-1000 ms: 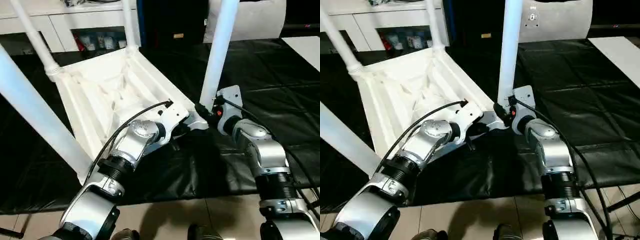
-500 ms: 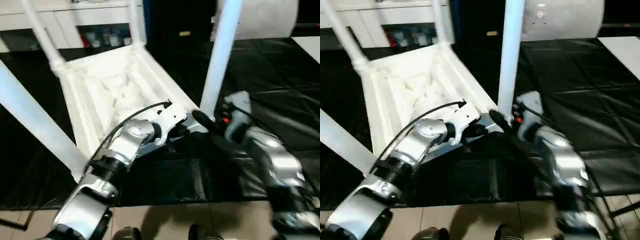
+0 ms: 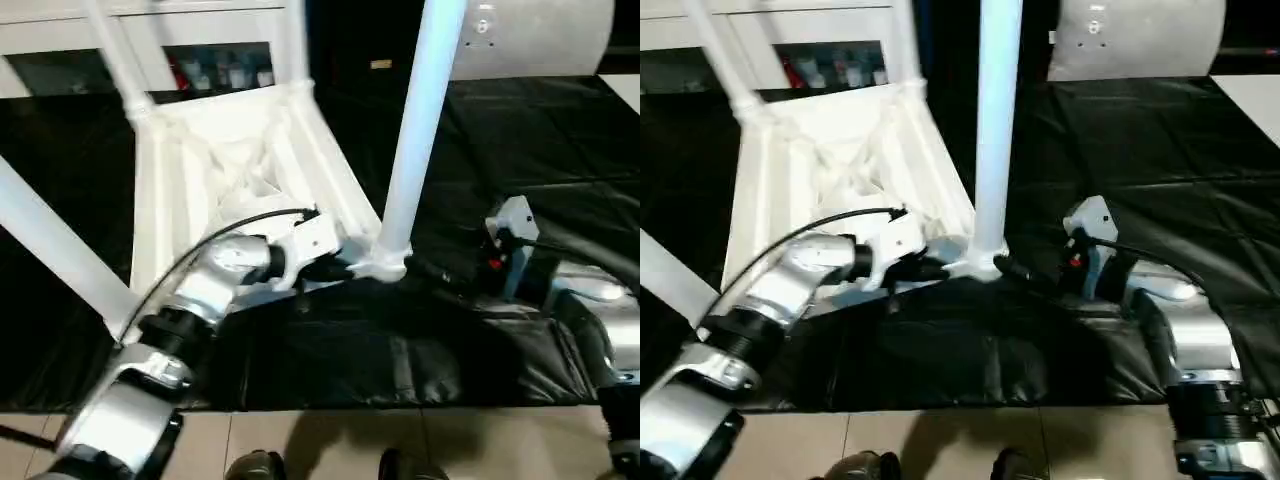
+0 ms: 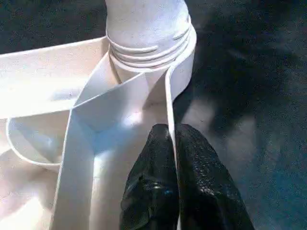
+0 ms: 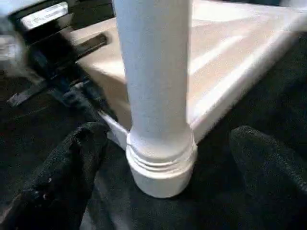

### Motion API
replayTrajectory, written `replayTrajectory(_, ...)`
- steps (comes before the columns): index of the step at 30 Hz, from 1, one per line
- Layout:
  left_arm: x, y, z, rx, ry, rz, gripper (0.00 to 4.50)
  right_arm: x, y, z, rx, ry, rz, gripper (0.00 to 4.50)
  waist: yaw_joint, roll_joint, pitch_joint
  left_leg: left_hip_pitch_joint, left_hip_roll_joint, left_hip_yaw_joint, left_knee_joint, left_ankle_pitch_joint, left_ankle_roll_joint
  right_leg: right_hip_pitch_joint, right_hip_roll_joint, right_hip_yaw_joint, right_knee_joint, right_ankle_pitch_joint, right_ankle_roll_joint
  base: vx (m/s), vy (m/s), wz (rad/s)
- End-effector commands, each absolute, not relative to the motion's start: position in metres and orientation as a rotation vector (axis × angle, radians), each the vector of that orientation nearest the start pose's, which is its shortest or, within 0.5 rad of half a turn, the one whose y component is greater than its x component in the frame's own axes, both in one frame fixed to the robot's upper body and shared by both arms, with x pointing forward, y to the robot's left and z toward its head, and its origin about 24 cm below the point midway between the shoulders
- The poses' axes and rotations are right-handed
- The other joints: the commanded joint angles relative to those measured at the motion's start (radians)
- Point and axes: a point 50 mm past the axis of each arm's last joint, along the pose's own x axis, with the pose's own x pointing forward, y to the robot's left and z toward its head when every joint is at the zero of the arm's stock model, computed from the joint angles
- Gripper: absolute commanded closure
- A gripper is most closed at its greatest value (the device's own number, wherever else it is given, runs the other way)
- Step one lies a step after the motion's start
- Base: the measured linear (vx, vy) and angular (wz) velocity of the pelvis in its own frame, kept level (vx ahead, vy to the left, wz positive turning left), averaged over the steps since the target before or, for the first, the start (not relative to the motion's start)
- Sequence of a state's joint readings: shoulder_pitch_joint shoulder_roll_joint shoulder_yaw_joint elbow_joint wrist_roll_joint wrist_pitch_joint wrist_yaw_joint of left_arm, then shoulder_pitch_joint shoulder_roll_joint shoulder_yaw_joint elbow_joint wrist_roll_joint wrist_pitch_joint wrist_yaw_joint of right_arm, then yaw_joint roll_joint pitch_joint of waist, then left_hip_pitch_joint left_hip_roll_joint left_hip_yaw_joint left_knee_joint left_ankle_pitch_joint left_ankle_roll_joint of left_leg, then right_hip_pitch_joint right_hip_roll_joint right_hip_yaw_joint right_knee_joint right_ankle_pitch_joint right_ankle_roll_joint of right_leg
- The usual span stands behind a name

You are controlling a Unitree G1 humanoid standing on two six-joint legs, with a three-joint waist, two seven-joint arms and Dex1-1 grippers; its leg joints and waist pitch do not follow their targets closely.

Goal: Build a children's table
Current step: Rotate leg to tighten

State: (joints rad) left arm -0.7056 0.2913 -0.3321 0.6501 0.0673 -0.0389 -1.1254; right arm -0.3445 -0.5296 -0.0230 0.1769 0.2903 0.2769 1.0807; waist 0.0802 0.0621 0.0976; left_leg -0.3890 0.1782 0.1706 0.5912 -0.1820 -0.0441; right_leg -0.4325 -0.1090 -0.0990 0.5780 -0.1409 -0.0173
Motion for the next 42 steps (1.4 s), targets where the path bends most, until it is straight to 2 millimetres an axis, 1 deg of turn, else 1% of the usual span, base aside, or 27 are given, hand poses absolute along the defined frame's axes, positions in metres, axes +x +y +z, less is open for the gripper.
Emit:
replayTrajectory(1, 0.324, 0.084, 0.079, 0.584, 0.219, -1.493, 4.50, 0.287, -0.202, 0.099, -0.163, 0.186, 1.069, 0.05, 0.003, -0.018, -0.085, 0.012, 0.047, -0.005, -0.058, -0.133, 0.152, 0.073, -0.046, 0.044, -0.053, -0.189, -0.253, 0.000, 0.000, 0.00)
replayTrajectory(3, 0.320, 0.084, 0.078, 0.589, 0.218, -1.541, 4.50, 0.285, -0.200, 0.099, -0.163, 0.187, 1.108, 0.05, 0.014, -0.019, -0.088, 0.014, 0.049, -0.005, -0.058, -0.120, 0.156, 0.072, -0.045, 0.045, -0.047, -0.163, -0.266, 0.000, 0.000, 0.00)
replayTrajectory(4, 0.315, 0.084, 0.077, 0.585, 0.222, -1.601, 4.50, 0.282, -0.199, 0.098, -0.151, 0.205, 1.154, 0.05, 0.016, -0.022, -0.089, 0.014, 0.050, -0.005, -0.057, -0.116, 0.157, 0.072, -0.046, 0.046, -0.047, -0.161, -0.267, 0.000, 0.000, 0.00)
replayTrajectory(5, 0.314, 0.084, 0.076, 0.585, 0.223, -1.610, 4.50, 0.281, -0.199, 0.098, -0.148, 0.208, 1.162, 0.05, 0.020, -0.021, -0.088, 0.013, 0.050, -0.004, -0.057, -0.117, 0.159, 0.073, -0.047, 0.046, -0.046, -0.165, -0.267, 0.000, 0.000, 0.00)
replayTrajectory(7, 0.310, 0.084, 0.075, 0.589, 0.228, -1.664, 4.50, 0.278, -0.198, 0.096, -0.132, 0.230, 1.206, 0.30, 0.026, -0.022, -0.088, 0.013, 0.050, -0.004, -0.057, -0.119, 0.159, 0.073, -0.048, 0.047, -0.047, -0.176, -0.265, 0.000, 0.000, 0.00)
replayTrajectory(9, 0.308, 0.084, 0.075, 0.596, 0.229, -1.689, 4.50, 0.276, -0.198, 0.095, -0.117, 0.241, 1.235, 0.41, 0.032, -0.021, -0.087, 0.014, 0.050, -0.003, -0.058, -0.131, 0.149, 0.070, -0.048, 0.048, -0.048, -0.201, -0.258, 0.000, 0.000, 0.00)
replayTrajectory(10, 0.308, 0.084, 0.076, 0.595, 0.229, -1.697, 4.50, 0.275, -0.198, 0.095, -0.112, 0.247, 1.250, 0.41, 0.032, -0.028, -0.087, 0.013, 0.050, -0.003, -0.057, -0.134, 0.147, 0.072, -0.048, 0.048, -0.049, -0.206, -0.255, 0.000, 0.000, 0.00)
replayTrajectory(11, 0.308, 0.084, 0.076, 0.594, 0.229, -1.702, 4.50, 0.275, -0.198, 0.094, -0.109, 0.251, 1.259, 0.64, 0.033, -0.025, -0.086, 0.014, 0.049, -0.004, -0.058, -0.140, 0.143, 0.071, -0.049, 0.048, -0.051, -0.225, -0.250, 0.000, 0.000, 0.00)
replayTrajectory(12, 0.308, 0.084, 0.076, 0.594, 0.229, -1.703, 4.50, 0.275, -0.198, 0.094, -0.108, 0.251, 1.261, 0.64, 0.033, -0.024, -0.086, 0.013, 0.050, -0.004, -0.059, -0.143, 0.140, 0.070, -0.049, 0.048, -0.051, -0.234, -0.247, 0.000, 0.000, 0.00)
replayTrajectory(16, 0.309, 0.085, 0.077, 0.595, 0.230, -1.706, 4.50, 0.275, -0.197, 0.095, -0.108, 0.249, 1.293, 0.96, 0.031, -0.027, -0.086, 0.011, 0.048, -0.005, -0.059, -0.146, 0.129, 0.072, -0.049, 0.048, -0.053, -0.257, -0.232, 0.000, 0.000, 0.00)
replayTrajectory(17, 0.309, 0.085, 0.077, 0.596, 0.230, -1.706, 4.50, 0.275, -0.197, 0.095, -0.105, 0.251, 1.302, 1.17, 0.031, -0.027, -0.086, 0.010, 0.048, -0.006, -0.059, -0.141, 0.129, 0.072, -0.049, 0.047, -0.053, -0.255, -0.229, 0.000, 0.000, 0.00)
replayTrajectory(18, 0.309, 0.085, 0.077, 0.596, 0.230, -1.706, 4.50, 0.275, -0.196, 0.095, -0.104, 0.252, 1.304, 1.17, 0.030, -0.030, -0.086, 0.011, 0.047, -0.005, -0.058, -0.138, 0.131, 0.071, -0.048, 0.048, -0.053, -0.253, -0.228, 0.000, 0.000, 0.00)
replayTrajectory(20, 0.310, 0.085, 0.077, 0.595, 0.229, -1.707, 4.50, 0.277, -0.195, 0.095, -0.106, 0.251, 1.310, 1.31, 0.030, -0.029, -0.088, 0.010, 0.047, -0.005, -0.057, -0.127, 0.135, 0.072, -0.048, 0.048, -0.051, -0.244, -0.230, 0.000, 0.000, 0.00)
replayTrajectory(21, 0.310, 0.085, 0.077, 0.594, 0.229, -1.706, 4.50, 0.278, -0.193, 0.095, -0.105, 0.251, 1.312, 1.40, 0.030, -0.032, -0.088, 0.010, 0.046, -0.004, -0.056, -0.120, 0.139, 0.071, -0.047, 0.048, -0.051, -0.236, -0.231, 0.000, 0.000, 0.00)
replayTrajectory(23, 0.309, 0.085, 0.077, 0.592, 0.229, -1.706, 4.50, 0.279, -0.192, 0.094, -0.102, 0.253, 1.314, 1.61, 0.030, -0.031, -0.088, 0.009, 0.046, -0.004, -0.054, -0.109, 0.145, 0.071, -0.047, 0.047, -0.048, -0.228, -0.234, 0.000, 0.000, 0.00)
replayTrajectory(24, 0.310, 0.085, 0.077, 0.592, 0.231, -1.704, 4.50, 0.279, -0.192, 0.094, -0.095, 0.254, 1.319, 1.68, 0.029, -0.033, -0.087, 0.009, 0.045, -0.004, -0.055, -0.113, 0.145, 0.071, -0.047, 0.047, -0.050, -0.239, -0.232, 0.000, 0.000, 0.00)
replayTrajectory(25, 0.310, 0.085, 0.077, 0.592, 0.231, -1.704, 4.50, 0.279, -0.191, 0.094, -0.095, 0.255, 1.319, 1.68, 0.030, -0.033, -0.087, 0.009, 0.045, -0.004, -0.054, -0.115, 0.145, 0.071, -0.048, 0.047, -0.050, -0.244, -0.231, 0.000, 0.000, 0.00)
replayTrajectory(26, 0.309, 0.085, 0.076, 0.592, 0.233, -1.701, 4.50, 0.279, -0.190, 0.094, -0.091, 0.255, 1.324, 1.93, 0.029, -0.033, -0.085, 0.008, 0.045, -0.004, -0.055, -0.121, 0.142, 0.070, -0.048, 0.047, -0.052, -0.262, -0.226, 0.000, 0.000, 0.00)
replayTrajectory(29, 0.309, 0.085, 0.075, 0.591, 0.237, -1.700, 4.50, 0.278, -0.189, 0.093, -0.084, 0.259, 1.333, 2.14, 0.028, -0.033, -0.083, 0.009, 0.045, -0.004, -0.056, -0.134, 0.133, 0.069, -0.047, 0.047, -0.054, -0.289, -0.214, 0.000, 0.000, 0.00)
replayTrajectory(32, 0.308, 0.085, 0.074, 0.573, 0.241, -1.700, 4.50, 0.275, -0.186, 0.092, -0.061, 0.266, 1.354, 2.43, 0.027, -0.033, -0.084, 0.009, 0.045, -0.005, -0.055, -0.128, 0.134, 0.070, -0.045, 0.047, -0.053, -0.278, -0.214, 0.000, 0.000, 0.00)
replayTrajectory(34, 0.308, 0.085, 0.073, 0.561, 0.239, -1.696, 4.50, 0.274, -0.183, 0.092, -0.034, 0.265, 1.352, 2.46, 0.027, -0.031, -0.083, 0.009, 0.045, -0.005, -0.056, -0.127, 0.136, 0.069, -0.045, 0.047, -0.052, -0.272, -0.217, 0.000, 0.000, 0.00)
replayTrajectory(36, 0.308, 0.083, 0.074, 0.547, 0.229, -1.678, 4.50, 0.272, -0.180, 0.091, -0.013, 0.275, 1.347, 2.51, 0.026, -0.033, -0.083, 0.008, 0.044, -0.004, -0.056, -0.133, 0.132, 0.070, -0.045, 0.047, -0.055, -0.284, -0.213, 0.000, 0.000, 0.00)
replayTrajectory(38, 0.310, 0.080, 0.074, 0.517, 0.218, -1.631, 4.50, 0.270, -0.176, 0.090, -0.003, 0.286, 1.337, 2.54, 0.027, -0.030, -0.081, 0.009, 0.045, -0.005, -0.057, -0.135, 0.127, 0.068, -0.045, 0.048, -0.055, -0.292, -0.208, 0.000, 0.000, 0.00)
replayTrajectory(39, 0.312, 0.077, 0.075, 0.499, 0.221, -1.599, 4.50, 0.271, -0.174, 0.089, 0.000, 0.287, 1.317, 2.54, 0.026, -0.032, -0.080, 0.008, 0.044, -0.005, -0.058, -0.139, 0.123, 0.069, -0.046, 0.047, -0.056, -0.301, -0.206, 0.000, 0.000, 0.00)
replayTrajectory(40, 0.314, 0.072, 0.077, 0.463, 0.223, -1.555, 4.50, 0.276, -0.172, 0.085, -0.012, 0.296, 1.237, 2.54, 0.026, -0.031, -0.080, 0.009, 0.044, -0.005, -0.058, -0.146, 0.120, 0.068, -0.046, 0.047, -0.059, -0.314, -0.203, 0.000, 0.000, 0.00)
replayTrajectory(41, 0.314, 0.072, 0.077, 0.463, 0.223, -1.555, 4.50, 0.276, -0.172, 0.085, -0.012, 0.296, 1.237, 2.54, 0.023, -0.032, -0.077, 0.010, 0.042, -0.005, -0.060, -0.160, 0.106, 0.067, -0.045, 0.046, -0.062, -0.345, -0.197, 0.000, 0.000, 0.00)
replayTrajectory(42, 0.315, 0.069, 0.078, 0.440, 0.224, -1.541, 4.50, 0.281, -0.171, 0.083, -0.028, 0.300, 1.179, 2.54, 0.022, -0.032, -0.076, 0.010, 0.041, -0.006, -0.061, -0.171, 0.100, 0.068, -0.046, 0.045, -0.065, -0.368, -0.190, 0.000, 0.000, 0.00)
